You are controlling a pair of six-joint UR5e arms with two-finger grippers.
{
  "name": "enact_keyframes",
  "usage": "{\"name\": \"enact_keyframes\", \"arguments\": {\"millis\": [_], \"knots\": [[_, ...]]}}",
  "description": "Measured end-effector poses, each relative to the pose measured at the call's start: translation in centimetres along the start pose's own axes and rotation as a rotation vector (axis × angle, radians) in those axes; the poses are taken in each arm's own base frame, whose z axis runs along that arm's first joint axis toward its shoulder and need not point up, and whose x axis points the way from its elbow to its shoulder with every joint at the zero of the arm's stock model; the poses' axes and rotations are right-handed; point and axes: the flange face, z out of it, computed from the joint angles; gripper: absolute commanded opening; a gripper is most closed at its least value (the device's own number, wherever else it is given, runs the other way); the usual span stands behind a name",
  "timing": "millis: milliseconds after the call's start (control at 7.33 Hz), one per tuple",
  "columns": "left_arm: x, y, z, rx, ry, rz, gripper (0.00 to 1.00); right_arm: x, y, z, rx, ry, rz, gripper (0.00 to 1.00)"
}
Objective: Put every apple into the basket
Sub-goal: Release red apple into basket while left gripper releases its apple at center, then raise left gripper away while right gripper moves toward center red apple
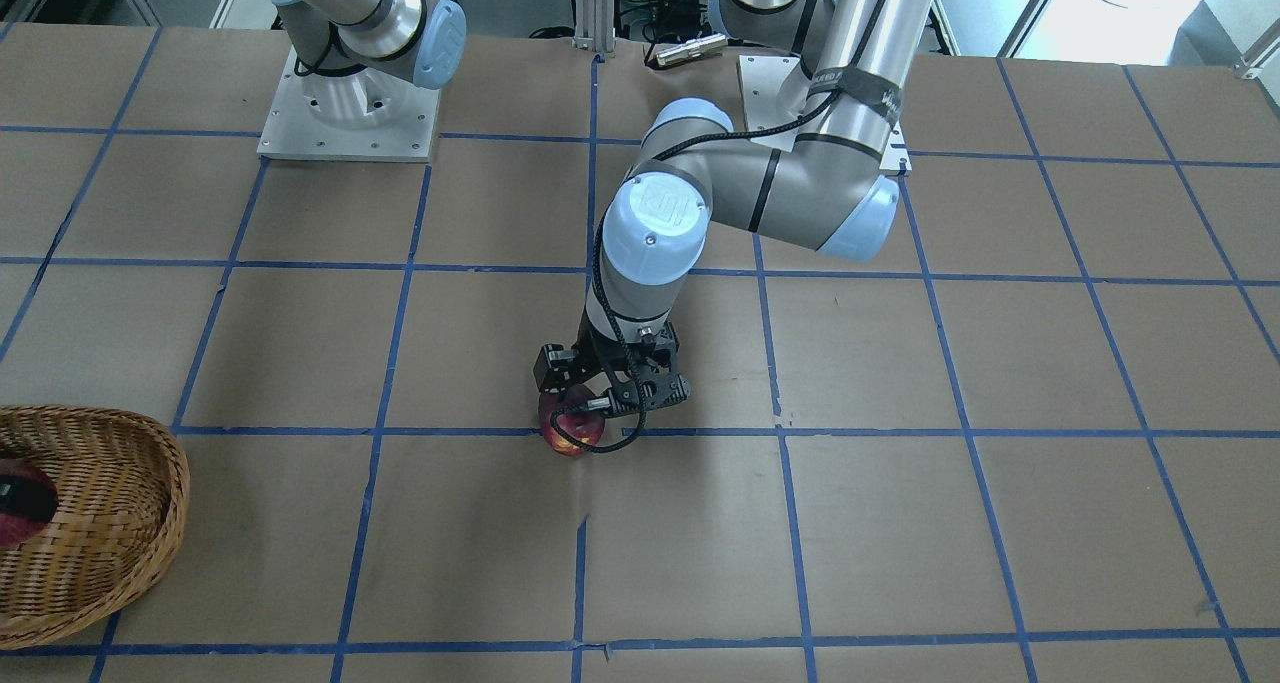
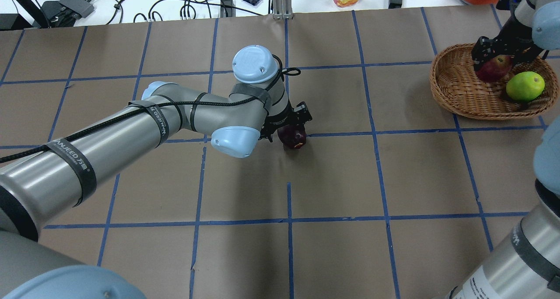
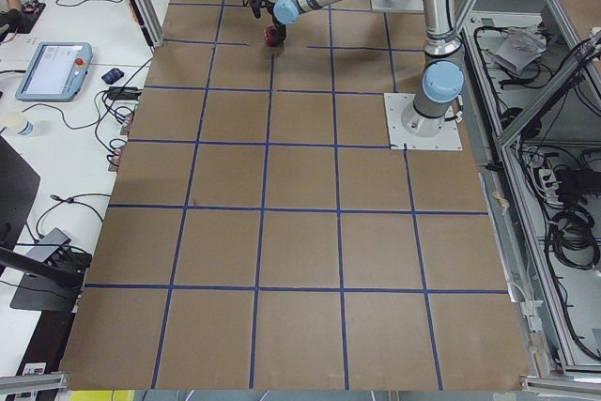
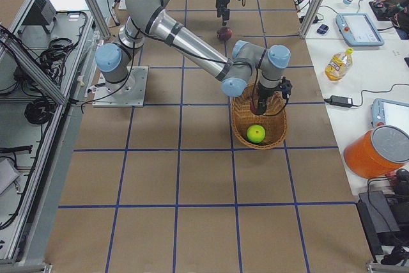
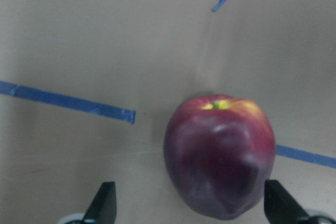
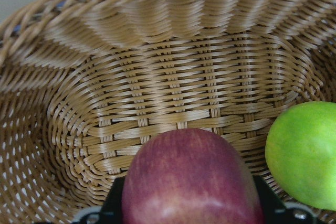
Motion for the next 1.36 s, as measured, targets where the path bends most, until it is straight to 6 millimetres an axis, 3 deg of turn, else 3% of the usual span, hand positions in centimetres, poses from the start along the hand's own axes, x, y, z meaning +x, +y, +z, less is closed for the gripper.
{"name": "enact_keyframes", "arguments": {"millis": [136, 273, 545, 682, 955, 1091, 1364], "knots": [[-0.7, 0.2, -4.4, -0.002, -0.028, 0.068, 1.0, 0.3, 0.0, 1.1, -0.02, 0.009, -0.001, 0.6], [-1.6, 0.9, -8.8, 0.003, -0.055, 0.131, 1.0, 0.8, 0.0, 1.9, -0.034, 0.015, 0.004, 1.0], [-5.3, 1.8, -16.4, 0.032, -0.083, 0.273, 1.0, 1.7, 0.1, 2.5, -0.051, 0.017, 0.016, 1.0], [-7.9, 2.0, -19.1, 0.03, -0.089, 0.326, 1.0, 1.8, 0.2, 2.3, -0.055, 0.016, 0.019, 1.0], [-12.6, 2.5, -22.2, 0.008, -0.1, 0.398, 1.0, 0.5, 0.8, -0.5, -0.054, -0.004, 0.013, 1.0], [-14.2, 2.6, -22.8, 0.002, -0.101, 0.414, 1.0, -2.0, 1.5, -3.1, -0.05, -0.026, -0.006, 1.0], [-15.4, 2.8, -22.9, 0.001, -0.1, 0.418, 1.0, -11.9, 3.7, -8.0, -0.05, -0.041, -0.055, 1.0]]}}
